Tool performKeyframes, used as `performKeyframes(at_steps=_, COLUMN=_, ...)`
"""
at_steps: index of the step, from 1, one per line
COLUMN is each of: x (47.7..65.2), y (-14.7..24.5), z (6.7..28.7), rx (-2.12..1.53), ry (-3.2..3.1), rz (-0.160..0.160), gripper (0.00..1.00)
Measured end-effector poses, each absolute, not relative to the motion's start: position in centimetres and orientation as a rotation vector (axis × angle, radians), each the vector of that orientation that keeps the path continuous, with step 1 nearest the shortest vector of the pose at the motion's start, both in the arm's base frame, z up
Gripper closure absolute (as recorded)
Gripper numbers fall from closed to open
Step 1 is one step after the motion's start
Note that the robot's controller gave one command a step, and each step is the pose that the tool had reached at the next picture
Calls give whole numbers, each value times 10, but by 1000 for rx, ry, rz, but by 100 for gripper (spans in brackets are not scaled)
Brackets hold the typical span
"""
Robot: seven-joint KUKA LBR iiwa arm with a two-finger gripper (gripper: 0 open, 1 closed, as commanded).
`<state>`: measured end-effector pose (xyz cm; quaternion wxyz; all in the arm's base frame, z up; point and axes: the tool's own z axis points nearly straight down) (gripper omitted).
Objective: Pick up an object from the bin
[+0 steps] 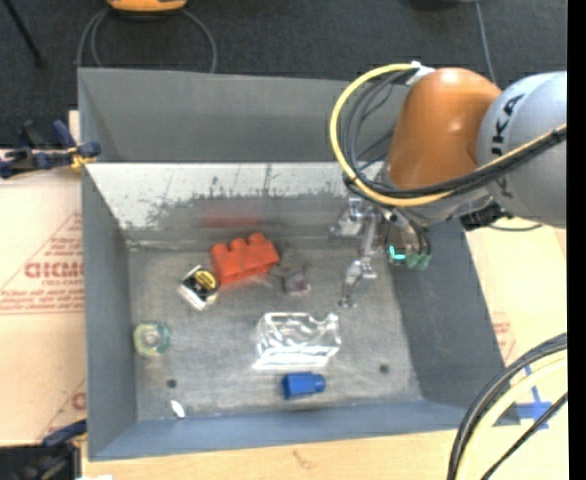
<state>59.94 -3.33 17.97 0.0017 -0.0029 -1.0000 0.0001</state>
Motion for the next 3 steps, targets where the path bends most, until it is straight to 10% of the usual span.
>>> performKeyframes(at_steps=1, x=524, y=-26, z=75, rx=268, ry=-3138, rz=2, gripper=0)
performKeyframes(at_steps=2, x=525, y=-26, z=77, rx=271, ry=-3143, rz=3, gripper=100)
performKeyframes(at_steps=3, x=485, y=-21, z=215, rx=578, ry=-3094, rz=3, gripper=100)
